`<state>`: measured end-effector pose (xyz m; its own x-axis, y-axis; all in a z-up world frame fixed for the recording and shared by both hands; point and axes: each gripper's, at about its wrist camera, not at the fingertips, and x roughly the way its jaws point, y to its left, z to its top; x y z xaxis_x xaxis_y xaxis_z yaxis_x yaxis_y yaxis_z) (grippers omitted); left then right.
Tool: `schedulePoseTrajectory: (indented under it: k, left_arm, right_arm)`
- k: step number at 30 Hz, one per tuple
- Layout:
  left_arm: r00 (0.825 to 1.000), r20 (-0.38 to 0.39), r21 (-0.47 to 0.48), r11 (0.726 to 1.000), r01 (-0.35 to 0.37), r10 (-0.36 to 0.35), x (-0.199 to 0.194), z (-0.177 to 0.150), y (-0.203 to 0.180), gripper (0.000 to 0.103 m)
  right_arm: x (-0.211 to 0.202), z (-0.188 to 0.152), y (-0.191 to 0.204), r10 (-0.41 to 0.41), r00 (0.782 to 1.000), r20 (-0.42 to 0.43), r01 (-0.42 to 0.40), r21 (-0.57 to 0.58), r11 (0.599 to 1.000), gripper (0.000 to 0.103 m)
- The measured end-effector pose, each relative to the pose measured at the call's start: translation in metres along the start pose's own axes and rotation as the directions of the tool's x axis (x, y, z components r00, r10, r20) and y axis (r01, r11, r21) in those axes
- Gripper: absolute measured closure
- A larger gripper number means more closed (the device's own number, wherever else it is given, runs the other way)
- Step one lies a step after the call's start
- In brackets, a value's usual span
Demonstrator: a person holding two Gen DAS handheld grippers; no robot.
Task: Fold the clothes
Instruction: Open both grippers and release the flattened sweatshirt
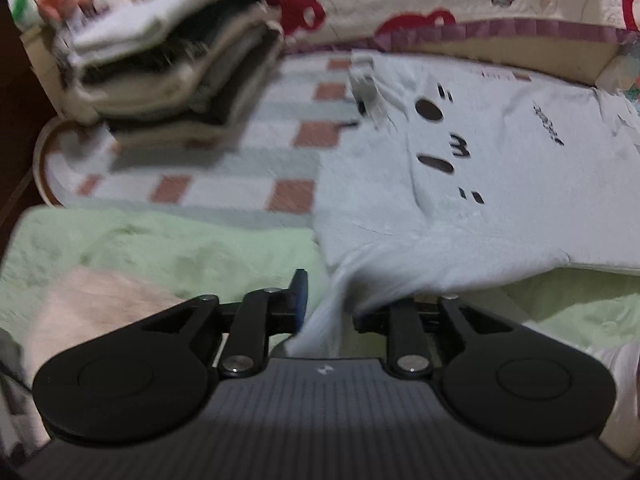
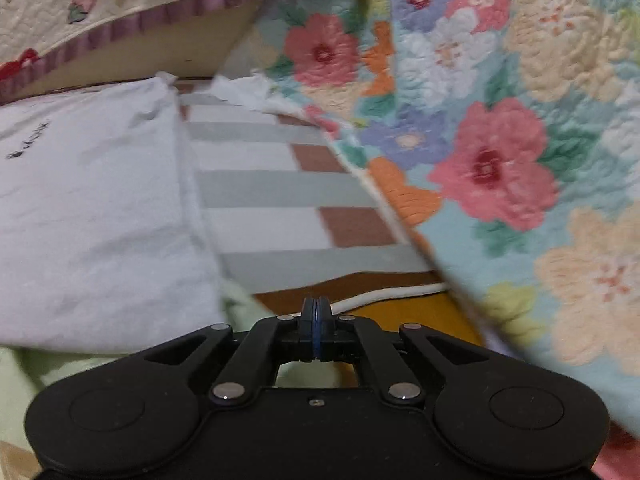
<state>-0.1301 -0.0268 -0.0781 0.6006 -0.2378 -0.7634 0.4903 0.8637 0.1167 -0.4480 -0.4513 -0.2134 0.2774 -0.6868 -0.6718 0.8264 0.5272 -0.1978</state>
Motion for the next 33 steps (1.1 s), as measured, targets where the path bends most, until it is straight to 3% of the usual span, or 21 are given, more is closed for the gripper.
schedulePoseTrajectory:
  k: [3, 6, 9, 12, 14, 15, 17, 19, 21, 22, 24, 25, 27, 28, 30, 32, 33]
  left_arm:
    - [0.998, -0.039, -0.008, 0.998, 0.054, -0.054, -0.008, -0.004, 0.009, 0.08]
    - [0.994, -0.093, -0.025, 0.998, 0.053, -0.055, -0.007, -0.009, 0.021, 0.08]
    - [0.992, -0.116, -0.065, 0.997, 0.04, -0.047, -0.012, -0.007, 0.038, 0.08]
    - [0.998, -0.004, -0.135, 0.989, 0.057, -0.058, -0.041, 0.01, 0.065, 0.076]
    - [0.998, 0.063, -0.134, 0.991, -0.004, 0.013, -0.052, 0.015, 0.075, 0.055]
    - [0.995, 0.092, -0.134, 0.99, -0.032, 0.045, -0.055, 0.017, 0.08, 0.054]
    - [0.998, 0.038, -0.129, 0.991, -0.036, 0.042, -0.034, 0.025, 0.087, 0.054]
    - [1.0, 0.017, -0.135, 0.991, 0.012, -0.009, -0.002, 0.041, 0.091, 0.053]
    - [0.996, -0.019, -0.116, 0.989, 0.088, -0.091, 0.037, 0.065, 0.089, 0.046]
    - [0.99, -0.052, -0.094, 0.988, 0.125, -0.13, 0.063, 0.081, 0.087, 0.043]
    - [0.98, -0.102, -0.034, 0.985, 0.168, -0.171, 0.109, 0.109, 0.077, 0.043]
    - [0.974, -0.127, -0.018, 0.982, 0.186, -0.186, 0.13, 0.12, 0.071, 0.041]
    - [0.962, -0.173, -0.006, 0.977, 0.215, -0.213, 0.168, 0.14, 0.059, 0.031]
    - [0.955, -0.192, -0.01, 0.974, 0.228, -0.226, 0.186, 0.148, 0.054, 0.03]
    - [0.949, -0.188, -0.033, 0.968, 0.25, -0.252, 0.207, 0.153, 0.046, 0.03]
    - [0.967, -0.154, -0.063, 0.978, 0.197, -0.205, 0.221, 0.15, 0.042, 0.03]
    - [0.979, -0.113, -0.07, 0.984, 0.162, -0.17, 0.224, 0.145, 0.042, 0.03]
  right_arm:
    - [-0.017, 0.027, 0.018, 0.114, 0.992, 0.053, -0.114, -0.007, 0.993, 0.097]
    - [-0.028, 0.054, 0.055, 0.283, 0.956, 0.079, -0.28, -0.051, 0.959, 0.095]
    - [-0.032, 0.079, 0.101, 0.466, 0.882, 0.069, -0.456, -0.122, 0.882, 0.094]
    - [-0.036, 0.096, 0.151, 0.577, 0.816, 0.034, -0.555, -0.233, 0.798, 0.085]
    - [-0.042, 0.106, 0.182, 0.644, 0.765, 0.018, -0.612, -0.29, 0.736, 0.071]
    - [-0.044, 0.11, 0.196, 0.675, 0.737, 0.013, -0.639, -0.312, 0.703, 0.066]
    - [-0.05, 0.12, 0.227, 0.733, 0.681, -0.008, -0.689, -0.348, 0.636, 0.064]
    - [-0.055, 0.135, 0.26, 0.778, 0.626, -0.043, -0.733, -0.371, 0.57, 0.063]
    - [-0.063, 0.157, 0.295, 0.817, 0.57, -0.086, -0.774, -0.391, 0.498, 0.063]
    - [-0.066, 0.17, 0.312, 0.843, 0.523, -0.126, -0.807, -0.392, 0.442, 0.063]
    - [-0.068, 0.198, 0.347, 0.897, 0.362, -0.256, -0.899, -0.351, 0.262, 0.058]
    - [-0.066, 0.21, 0.365, 0.899, 0.306, -0.315, -0.922, -0.333, 0.197, 0.055]
    - [-0.058, 0.227, 0.403, 0.858, 0.295, -0.42, -0.93, -0.332, 0.157, 0.052]
    - [-0.053, 0.23, 0.42, 0.831, 0.325, -0.451, -0.919, -0.357, 0.165, 0.052]
    - [-0.047, 0.23, 0.452, 0.78, 0.418, -0.466, -0.874, -0.441, 0.205, 0.052]
    - [-0.038, 0.225, 0.475, 0.734, 0.5, -0.459, -0.82, -0.523, 0.231, 0.052]
    - [-0.033, 0.221, 0.483, 0.72, 0.53, -0.449, -0.797, -0.553, 0.242, 0.052]
